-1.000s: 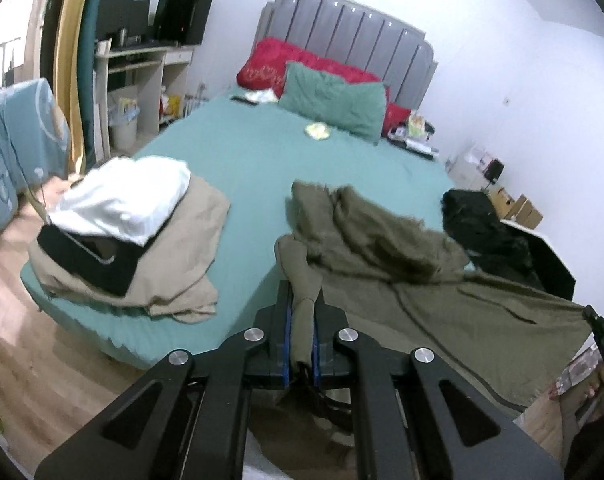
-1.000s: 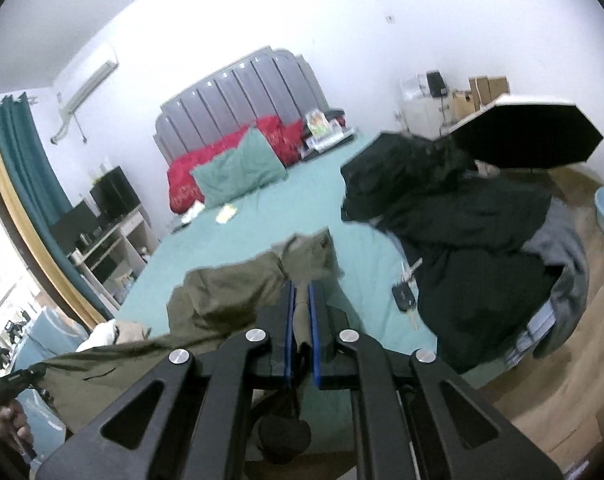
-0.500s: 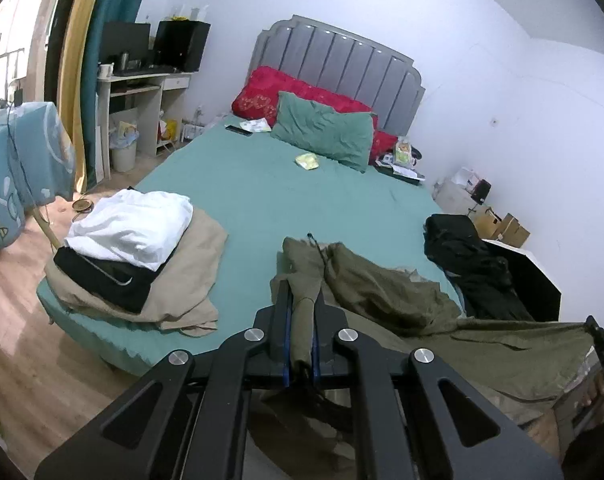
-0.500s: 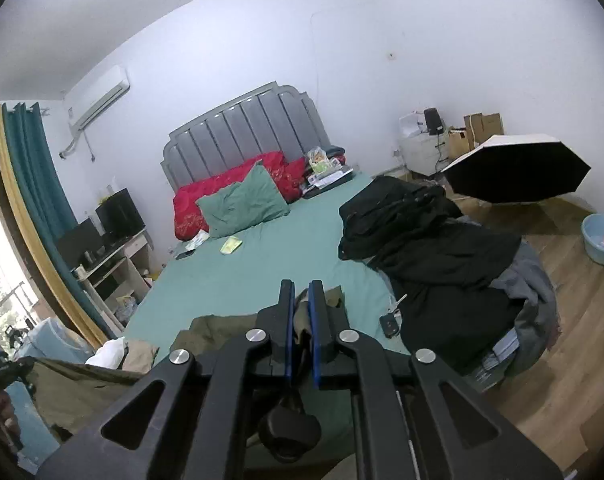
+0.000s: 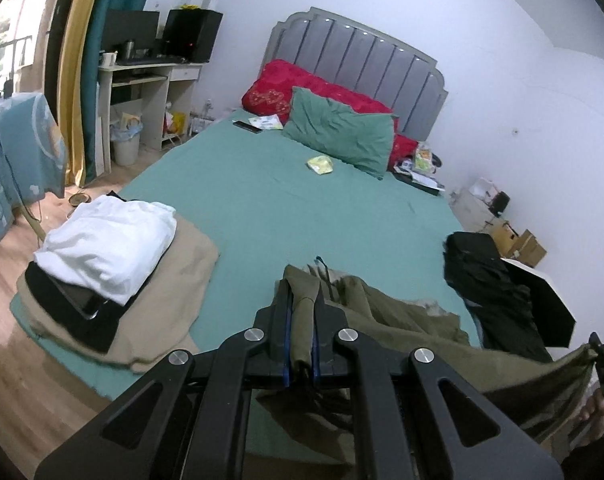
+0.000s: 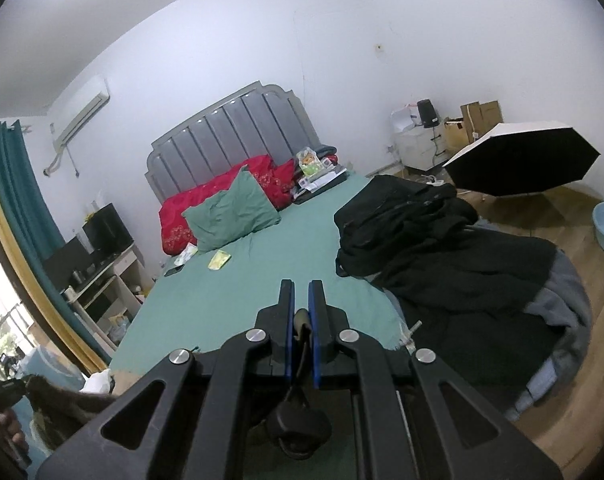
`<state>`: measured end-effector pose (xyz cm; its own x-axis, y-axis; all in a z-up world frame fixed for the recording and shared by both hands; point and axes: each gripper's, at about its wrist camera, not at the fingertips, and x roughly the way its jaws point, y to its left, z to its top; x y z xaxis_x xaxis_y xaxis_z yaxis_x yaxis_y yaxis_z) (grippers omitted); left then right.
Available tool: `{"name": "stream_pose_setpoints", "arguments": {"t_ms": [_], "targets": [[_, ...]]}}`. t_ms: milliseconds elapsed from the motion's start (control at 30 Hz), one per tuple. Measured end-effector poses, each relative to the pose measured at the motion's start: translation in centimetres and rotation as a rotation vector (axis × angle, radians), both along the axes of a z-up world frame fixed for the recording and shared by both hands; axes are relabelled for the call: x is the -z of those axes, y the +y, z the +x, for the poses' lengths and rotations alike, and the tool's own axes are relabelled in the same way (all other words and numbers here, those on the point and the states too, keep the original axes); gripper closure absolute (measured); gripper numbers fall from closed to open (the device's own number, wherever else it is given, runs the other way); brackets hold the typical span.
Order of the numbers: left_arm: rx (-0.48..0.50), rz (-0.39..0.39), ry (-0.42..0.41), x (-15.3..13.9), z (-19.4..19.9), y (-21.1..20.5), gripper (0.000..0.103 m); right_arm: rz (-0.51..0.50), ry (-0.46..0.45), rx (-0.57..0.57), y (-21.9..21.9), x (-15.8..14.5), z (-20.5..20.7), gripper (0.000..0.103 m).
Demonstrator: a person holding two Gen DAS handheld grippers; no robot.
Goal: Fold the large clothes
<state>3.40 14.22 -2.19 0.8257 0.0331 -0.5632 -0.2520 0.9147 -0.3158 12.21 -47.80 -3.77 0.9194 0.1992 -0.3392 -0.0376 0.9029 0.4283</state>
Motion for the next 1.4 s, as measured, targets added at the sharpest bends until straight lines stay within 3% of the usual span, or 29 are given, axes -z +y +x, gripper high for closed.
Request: {"name": "stream_pose_setpoints", "arguments": {"t_ms": [167, 367, 767, 833, 900, 933, 967, 1067, 1167, 1233, 1300, 1400], "targets": [[-0.019, -0.044, 0.030, 2.1, 5.6, 0.8, 0.095, 0.005, 0.028, -0.009, 0.4, 1.4, 5.7, 0.096], [-0.033, -0.012, 0.096, 5.5, 13.2, 0.8, 0.095, 0.030, 0.090, -0.018, 0.8, 4.4, 13.1, 0.096], [-0.046, -0.043, 0.228, 13.3, 25.1, 2.7, 0.093, -0.044, 0.235, -0.002, 3.9, 11.3, 25.1, 0.096], [-0.027, -0.053, 0.226, 14.6, 26.7, 3.0, 0.082, -0.064, 0.267, 0.014, 4.2, 12.7, 26.7, 0.095], [-0.040, -0.025, 0.210, 15.0, 27.3, 3.1, 0.046, -0.079, 0.322, 0.032, 4.5, 14.4, 28.5, 0.092], [-0.048, -0.023, 0.205, 15.1, 27.4, 3.2, 0.042, -0.083, 0.348, 0.027, 4.7, 15.2, 29.2, 0.090], [-0.046, -0.039, 0.201, 15.1, 27.4, 3.3, 0.042, -0.088, 0.372, 0.017, 5.1, 15.8, 30.0, 0.081], [0.031, -0.067, 0.209, 14.8, 27.1, 2.2, 0.041, -0.097, 0.433, 0.031, 5.4, 16.3, 30.9, 0.024], [0.167, -0.044, 0.185, 14.1, 26.1, -0.3, 0.041, -0.085, 0.360, 0.018, 5.9, 14.4, 29.1, 0.019], [0.298, -0.020, 0.211, 14.5, 25.7, -2.6, 0.041, -0.057, 0.344, -0.075, 7.2, 13.6, 27.6, 0.019], [0.375, 0.016, 0.246, 15.4, 25.6, -4.2, 0.041, -0.098, 0.399, -0.247, 9.9, 13.9, 26.3, 0.019], [0.436, 0.101, 0.345, 17.4, 26.2, -6.1, 0.041, -0.157, 0.450, -0.372, 12.4, 15.2, 25.0, 0.019]]}}
